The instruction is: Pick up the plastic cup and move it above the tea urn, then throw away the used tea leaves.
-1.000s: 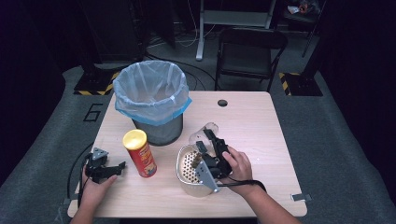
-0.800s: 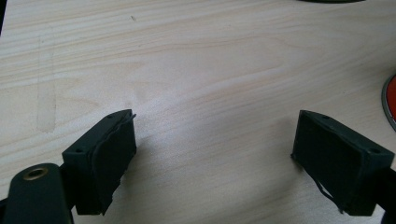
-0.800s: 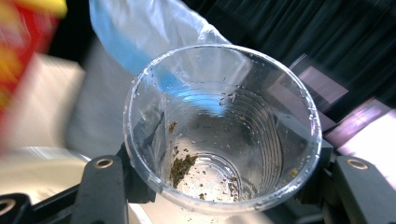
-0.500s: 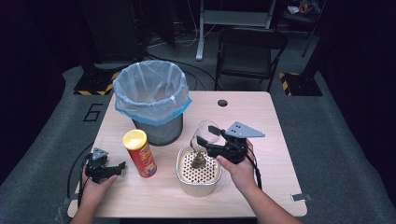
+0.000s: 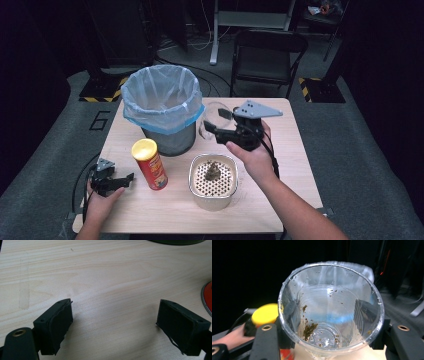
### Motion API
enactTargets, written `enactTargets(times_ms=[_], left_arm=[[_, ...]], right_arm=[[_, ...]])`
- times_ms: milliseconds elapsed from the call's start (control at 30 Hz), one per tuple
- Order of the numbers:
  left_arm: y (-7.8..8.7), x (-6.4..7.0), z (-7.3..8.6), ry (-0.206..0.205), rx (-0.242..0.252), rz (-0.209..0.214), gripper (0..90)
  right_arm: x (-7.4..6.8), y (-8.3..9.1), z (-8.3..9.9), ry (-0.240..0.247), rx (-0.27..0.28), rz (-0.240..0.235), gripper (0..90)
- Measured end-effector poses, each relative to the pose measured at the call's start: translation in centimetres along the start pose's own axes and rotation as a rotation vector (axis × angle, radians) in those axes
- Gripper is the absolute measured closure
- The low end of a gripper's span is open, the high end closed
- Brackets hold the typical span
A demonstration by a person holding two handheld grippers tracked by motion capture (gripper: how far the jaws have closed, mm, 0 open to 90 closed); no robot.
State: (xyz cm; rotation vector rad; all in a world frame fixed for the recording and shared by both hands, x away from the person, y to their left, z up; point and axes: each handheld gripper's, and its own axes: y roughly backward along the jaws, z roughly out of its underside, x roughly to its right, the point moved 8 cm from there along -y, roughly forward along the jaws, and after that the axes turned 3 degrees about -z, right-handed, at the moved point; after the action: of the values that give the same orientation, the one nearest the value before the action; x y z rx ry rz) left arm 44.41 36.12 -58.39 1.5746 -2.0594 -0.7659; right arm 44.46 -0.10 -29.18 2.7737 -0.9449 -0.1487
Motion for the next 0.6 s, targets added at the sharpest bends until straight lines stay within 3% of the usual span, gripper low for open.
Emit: enactTargets(times_ms=[33,133,233,467,600], left_arm=[[0.0,0.0,0.0,0.0,0.0,0.0,13.0],[0.1,0.1,0.1,-0.009,-0.009,-0.001,12.8],[0.0,0.3,0.1,-0.025,-0.003,-0.003,12.4],[0.0,0.3,0.2,-0.025,-0.007,0.002,12.2],[0.1,0.4,0.2,-0.038,-0.016,0.007,12.1]], right_arm=[[0.0,0.0,0.0,0.0,0.0,0.0,37.8],[0.2,-1.1,-2.9,0.062,0.013,0.034,37.4],[0.7,-2.2,-4.3,0.078,0.005,0.053,37.2],[1.8,-4.5,-6.3,0.042,-0.007,0.054,36.0],[2.4,-6.8,-7.5,0.024,-0.011,0.037,35.7]])
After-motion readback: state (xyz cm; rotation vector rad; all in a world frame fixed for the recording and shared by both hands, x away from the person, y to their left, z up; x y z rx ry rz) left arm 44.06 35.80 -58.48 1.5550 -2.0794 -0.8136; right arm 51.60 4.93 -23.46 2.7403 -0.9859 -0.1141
